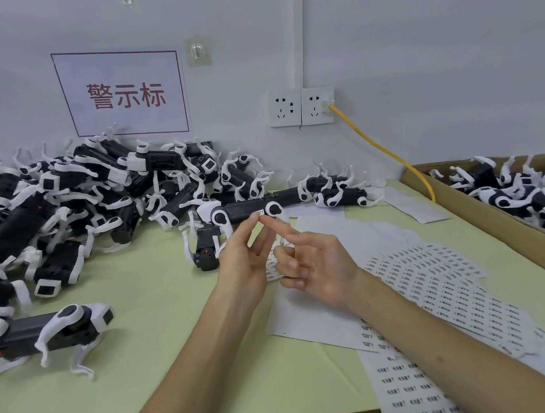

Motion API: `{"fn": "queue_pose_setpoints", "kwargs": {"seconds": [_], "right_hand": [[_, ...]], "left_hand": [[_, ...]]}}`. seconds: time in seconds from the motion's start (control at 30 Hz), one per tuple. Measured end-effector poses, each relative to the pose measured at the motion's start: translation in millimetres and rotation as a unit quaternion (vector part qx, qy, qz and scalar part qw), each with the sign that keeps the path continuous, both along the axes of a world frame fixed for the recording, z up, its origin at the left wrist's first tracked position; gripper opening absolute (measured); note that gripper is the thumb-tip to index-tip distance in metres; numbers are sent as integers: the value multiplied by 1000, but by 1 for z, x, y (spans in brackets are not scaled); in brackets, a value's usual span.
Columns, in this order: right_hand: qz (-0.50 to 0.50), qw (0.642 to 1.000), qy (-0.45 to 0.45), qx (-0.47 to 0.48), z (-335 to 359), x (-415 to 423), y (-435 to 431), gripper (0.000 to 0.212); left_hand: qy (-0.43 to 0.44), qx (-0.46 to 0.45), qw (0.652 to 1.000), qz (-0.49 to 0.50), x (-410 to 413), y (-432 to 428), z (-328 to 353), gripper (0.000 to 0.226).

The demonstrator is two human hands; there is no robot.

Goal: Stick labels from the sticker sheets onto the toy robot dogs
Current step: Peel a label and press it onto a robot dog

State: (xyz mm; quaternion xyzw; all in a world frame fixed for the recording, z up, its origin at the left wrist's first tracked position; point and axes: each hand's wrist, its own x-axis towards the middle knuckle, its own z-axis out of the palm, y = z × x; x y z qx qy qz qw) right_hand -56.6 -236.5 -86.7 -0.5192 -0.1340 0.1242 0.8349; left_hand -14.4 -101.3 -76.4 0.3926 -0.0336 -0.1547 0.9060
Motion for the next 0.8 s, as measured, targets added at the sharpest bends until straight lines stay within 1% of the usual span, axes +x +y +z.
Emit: {"fn": "queue_pose_setpoints", "kwargs": {"seconds": [0.07, 0.17, 0.2, 0.23, 0.3, 0.37, 0.43, 0.8], "right_hand": [[3, 1000, 2, -1, 0, 0, 1, 57], [5, 1000, 3, -2, 0, -1, 1, 57], [4, 1000, 3, -1, 0, 0, 1, 57], [5, 1000, 2, -1, 0, 0, 1, 57], [8, 1000, 1, 0, -1, 0, 1, 57], [13, 1000, -1, 0, -1, 0, 1, 57], [18, 1000, -1, -3, -1, 0, 2, 57], [30, 999, -3, -15, -3, 2, 2, 52]], "left_hand": [[5, 3, 1000, 11, 1, 0, -3, 14], [9, 8, 1000, 20, 2, -1, -3, 28], [12, 9, 1000, 23, 1, -1, -2, 27], [14, 13, 999, 29, -1, -1, -1, 21], [17, 27, 998, 55, -3, -2, 1, 2], [15, 44, 995, 87, -4, -3, 1, 12], [9, 50, 992, 116, -4, -4, 1, 15], [17, 30, 989, 143, -3, -5, 0, 15]]}}
